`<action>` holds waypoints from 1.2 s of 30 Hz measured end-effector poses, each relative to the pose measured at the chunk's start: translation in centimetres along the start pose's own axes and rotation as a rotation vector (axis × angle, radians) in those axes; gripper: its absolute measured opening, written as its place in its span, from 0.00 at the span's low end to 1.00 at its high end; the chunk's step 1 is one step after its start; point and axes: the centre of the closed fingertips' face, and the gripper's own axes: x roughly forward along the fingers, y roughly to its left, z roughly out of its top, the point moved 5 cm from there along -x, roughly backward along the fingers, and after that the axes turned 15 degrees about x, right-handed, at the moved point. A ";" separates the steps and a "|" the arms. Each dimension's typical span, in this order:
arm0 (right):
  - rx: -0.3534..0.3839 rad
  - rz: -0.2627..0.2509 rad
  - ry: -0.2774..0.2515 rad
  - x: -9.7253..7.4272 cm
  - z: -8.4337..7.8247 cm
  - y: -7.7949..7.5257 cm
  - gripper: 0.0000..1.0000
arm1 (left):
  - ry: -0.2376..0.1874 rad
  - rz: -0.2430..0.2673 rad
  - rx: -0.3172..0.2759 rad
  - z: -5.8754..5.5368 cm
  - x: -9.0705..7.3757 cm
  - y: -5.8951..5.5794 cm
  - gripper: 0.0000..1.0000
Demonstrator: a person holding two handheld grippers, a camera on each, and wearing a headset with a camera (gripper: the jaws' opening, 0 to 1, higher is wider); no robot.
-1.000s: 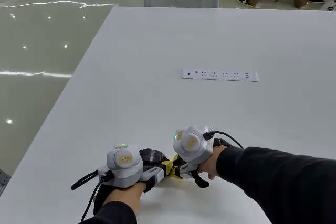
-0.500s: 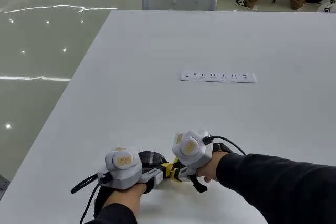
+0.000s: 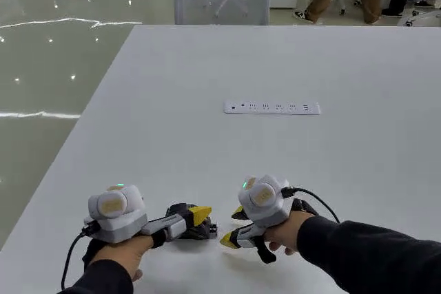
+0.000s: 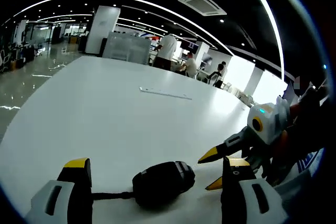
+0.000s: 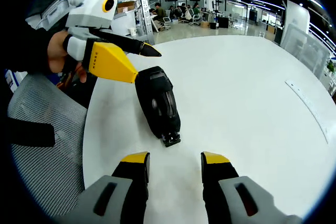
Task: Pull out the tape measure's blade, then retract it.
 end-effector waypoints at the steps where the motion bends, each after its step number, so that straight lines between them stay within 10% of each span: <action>1: 0.000 -0.003 -0.006 -0.6 -0.1 -0.1 0.38 | -0.040 -0.037 0.020 0.6 -0.7 -0.2 1.00; 3: -0.008 -0.018 -0.025 -1.5 -0.2 -0.3 0.40 | -0.089 -0.013 0.097 1.5 -1.6 0.1 0.96; 10: -0.023 -0.104 -0.076 -6.2 -1.8 -1.2 0.48 | -0.077 -0.176 0.182 0.5 -2.6 0.0 1.00; 12: -0.013 -0.116 -0.088 -7.8 -2.6 -1.3 0.51 | -0.164 -0.168 0.247 0.7 -3.2 0.5 1.00; 21: 0.067 -0.242 -0.217 -14.6 -7.4 -2.9 0.65 | -0.021 -0.098 0.223 -1.5 -6.3 2.9 1.00; 23: 0.075 -0.262 -0.239 -15.8 -8.3 -3.2 0.69 | -0.100 -0.099 0.257 -0.1 -7.1 2.9 1.00; 36: 0.176 -0.359 -0.279 -22.4 -14.0 -4.0 0.96 | -0.026 -0.134 0.347 -1.9 -10.1 3.9 1.00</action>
